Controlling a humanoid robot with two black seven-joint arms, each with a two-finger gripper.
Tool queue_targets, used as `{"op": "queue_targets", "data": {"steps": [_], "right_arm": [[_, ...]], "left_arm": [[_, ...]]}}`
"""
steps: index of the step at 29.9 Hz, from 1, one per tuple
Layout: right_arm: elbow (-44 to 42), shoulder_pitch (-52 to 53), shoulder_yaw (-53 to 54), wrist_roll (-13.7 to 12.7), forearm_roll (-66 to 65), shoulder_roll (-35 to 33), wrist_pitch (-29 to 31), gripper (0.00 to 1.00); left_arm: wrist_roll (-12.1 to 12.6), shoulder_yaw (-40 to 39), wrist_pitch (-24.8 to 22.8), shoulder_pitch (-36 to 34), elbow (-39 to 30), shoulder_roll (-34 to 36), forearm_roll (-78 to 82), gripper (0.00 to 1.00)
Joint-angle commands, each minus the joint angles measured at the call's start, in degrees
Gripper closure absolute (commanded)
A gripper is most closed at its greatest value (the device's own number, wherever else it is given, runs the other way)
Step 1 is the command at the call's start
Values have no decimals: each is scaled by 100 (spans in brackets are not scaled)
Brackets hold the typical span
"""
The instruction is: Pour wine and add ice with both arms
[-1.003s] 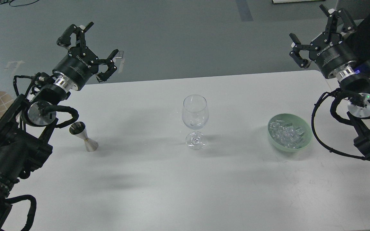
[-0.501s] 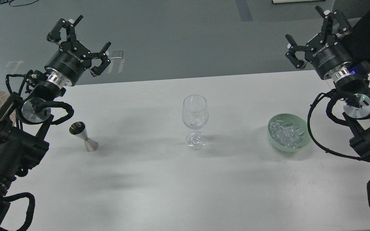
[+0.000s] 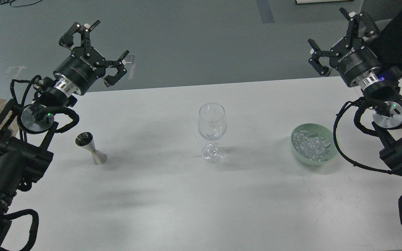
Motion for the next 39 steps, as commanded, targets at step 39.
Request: {"op": "queue_targets", "data": {"steps": [39], "right_arm": [[-52,126,32,-316,10,106,0,0]], "left_arm": [[-903,-89,1156,422,-932,-112,-63,5]]}}
